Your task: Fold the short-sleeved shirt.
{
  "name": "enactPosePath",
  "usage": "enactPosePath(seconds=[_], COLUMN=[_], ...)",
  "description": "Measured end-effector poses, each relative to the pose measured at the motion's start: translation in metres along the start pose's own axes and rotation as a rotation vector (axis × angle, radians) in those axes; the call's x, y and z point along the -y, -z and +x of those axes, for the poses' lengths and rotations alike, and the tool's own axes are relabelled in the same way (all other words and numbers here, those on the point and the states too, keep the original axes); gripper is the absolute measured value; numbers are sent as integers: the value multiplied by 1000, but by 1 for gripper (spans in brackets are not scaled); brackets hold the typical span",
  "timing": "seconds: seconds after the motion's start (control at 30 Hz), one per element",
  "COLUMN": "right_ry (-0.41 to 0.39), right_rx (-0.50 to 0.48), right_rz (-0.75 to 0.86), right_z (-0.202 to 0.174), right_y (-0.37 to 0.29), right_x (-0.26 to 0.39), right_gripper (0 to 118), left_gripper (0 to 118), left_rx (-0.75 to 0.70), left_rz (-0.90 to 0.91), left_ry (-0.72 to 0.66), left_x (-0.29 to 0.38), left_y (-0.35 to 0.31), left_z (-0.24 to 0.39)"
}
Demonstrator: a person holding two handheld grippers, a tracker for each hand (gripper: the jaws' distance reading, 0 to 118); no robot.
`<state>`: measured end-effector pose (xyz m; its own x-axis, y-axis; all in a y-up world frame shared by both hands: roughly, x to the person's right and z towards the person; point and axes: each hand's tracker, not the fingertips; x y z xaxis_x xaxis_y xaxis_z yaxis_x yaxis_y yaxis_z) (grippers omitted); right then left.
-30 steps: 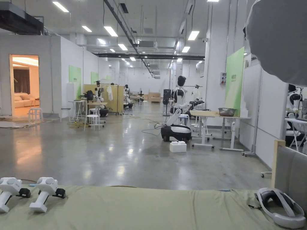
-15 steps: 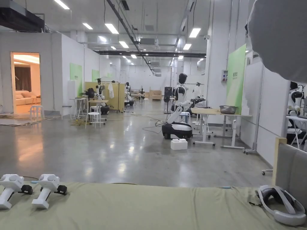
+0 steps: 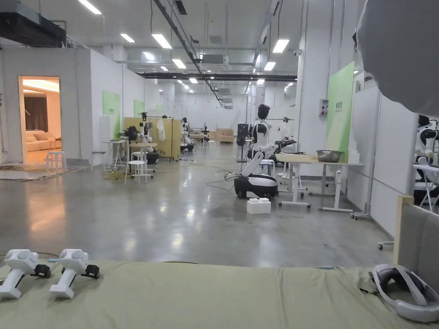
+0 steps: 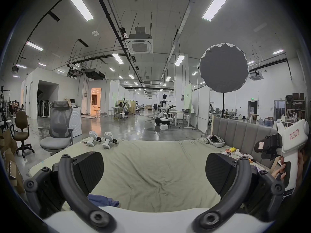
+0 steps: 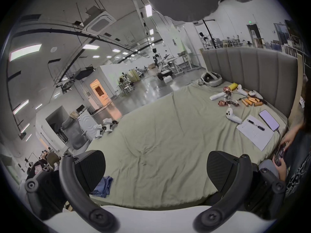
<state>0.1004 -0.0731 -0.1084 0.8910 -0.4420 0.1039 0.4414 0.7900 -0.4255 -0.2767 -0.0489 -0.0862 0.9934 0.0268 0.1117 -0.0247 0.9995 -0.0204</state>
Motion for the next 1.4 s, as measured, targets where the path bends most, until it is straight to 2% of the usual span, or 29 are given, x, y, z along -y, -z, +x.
enactPosePath(seconds=[0.17,0.37,0.57,0.7,0.73,0.83,0.97,1.03,1.2,1.33,1.4], right_ry=[18,-24,-32,-67,-74,-128,-143,-159,-168,-250,-265], right_rx=[-32,22,-42,-65,-60,55,75,40,-135,-108,-87], right_rz=[8,-7,-35,-10,-1,2,41,62,154,240,265], right_z=[6,6,1,0,-1,-8,-12,-11,-12,-14,-17], right_y=[-2,4,4,2,2,5,2,-1,-15,-22,-26], right_x=[3,6,7,9,10,10,14,15,16,20,20], right_gripper=[118,118,118,118,118,118,118,118,118,118,118], left_gripper=[118,118,118,118,118,118,118,118,118,118,118], left_rx=[-1,7,8,5,6,7,14,14,19,20,14], left_rz=[-4,-3,-6,-4,-5,-7,-7,-7,-6,-6,-6], left_ry=[-9,-7,2,1,2,2,6,13,12,13,17], left_x=[-1,-2,-2,-2,-2,-1,-2,-3,-3,-3,-2], left_y=[1,1,1,1,1,1,1,1,2,1,0], left_z=[0,2,3,2,2,2,5,6,6,6,6])
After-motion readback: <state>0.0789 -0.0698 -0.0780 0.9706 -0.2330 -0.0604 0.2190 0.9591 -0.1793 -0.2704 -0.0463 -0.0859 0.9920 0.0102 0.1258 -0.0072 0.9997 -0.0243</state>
